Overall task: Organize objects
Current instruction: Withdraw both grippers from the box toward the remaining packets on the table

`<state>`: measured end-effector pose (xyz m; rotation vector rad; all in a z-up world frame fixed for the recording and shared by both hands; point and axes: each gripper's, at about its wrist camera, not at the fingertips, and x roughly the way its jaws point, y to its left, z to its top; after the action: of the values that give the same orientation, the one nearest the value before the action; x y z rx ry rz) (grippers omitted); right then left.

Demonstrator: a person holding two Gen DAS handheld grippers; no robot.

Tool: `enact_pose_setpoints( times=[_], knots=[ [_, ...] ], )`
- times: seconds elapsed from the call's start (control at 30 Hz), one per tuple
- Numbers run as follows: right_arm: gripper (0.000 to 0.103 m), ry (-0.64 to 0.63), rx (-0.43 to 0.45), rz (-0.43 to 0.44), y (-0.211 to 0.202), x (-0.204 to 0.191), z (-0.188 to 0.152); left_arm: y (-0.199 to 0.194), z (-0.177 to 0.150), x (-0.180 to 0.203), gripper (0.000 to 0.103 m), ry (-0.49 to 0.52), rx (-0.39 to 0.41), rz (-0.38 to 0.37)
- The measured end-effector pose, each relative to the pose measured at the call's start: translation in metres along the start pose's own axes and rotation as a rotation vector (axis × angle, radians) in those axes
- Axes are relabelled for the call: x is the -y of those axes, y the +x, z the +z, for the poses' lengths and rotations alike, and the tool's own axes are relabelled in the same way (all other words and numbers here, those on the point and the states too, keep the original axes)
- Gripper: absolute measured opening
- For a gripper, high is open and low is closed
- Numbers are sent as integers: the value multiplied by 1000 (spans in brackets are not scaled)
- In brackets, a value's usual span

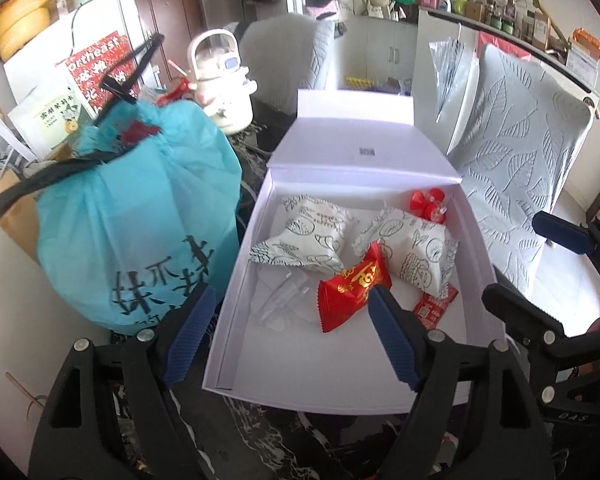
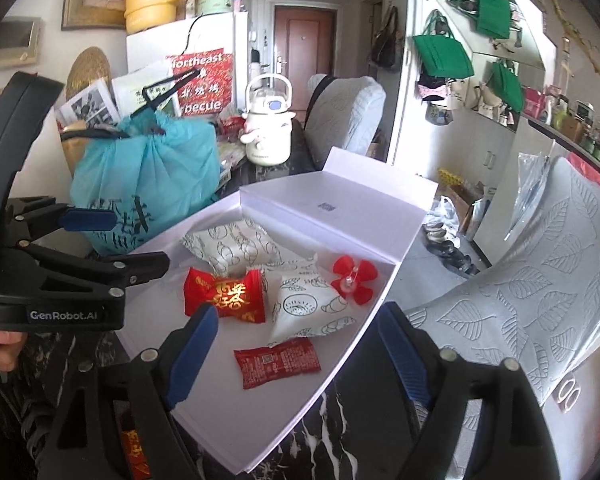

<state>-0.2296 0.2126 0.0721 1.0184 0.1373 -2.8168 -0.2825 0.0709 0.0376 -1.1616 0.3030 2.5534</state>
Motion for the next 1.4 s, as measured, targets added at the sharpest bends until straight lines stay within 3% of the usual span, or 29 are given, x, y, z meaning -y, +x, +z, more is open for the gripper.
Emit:
enact_pose_setpoints(
  times=[0.47,0.73,1.13,1.4],
  knots=[
    [87,33,58,-45,-60,2,3,-59,-9,-1,86,-68,80,8],
    [87,24,75,-48,-87,-4,-3,-88,-22,7,88,-57,109,31],
    [87,27,63,-42,-111,-13,-23,-103,-43,13,88,-47,88,30],
    [87,46,20,-38,-120,-16,-43,-99,-57,19,88,-37,14,10]
  ],
)
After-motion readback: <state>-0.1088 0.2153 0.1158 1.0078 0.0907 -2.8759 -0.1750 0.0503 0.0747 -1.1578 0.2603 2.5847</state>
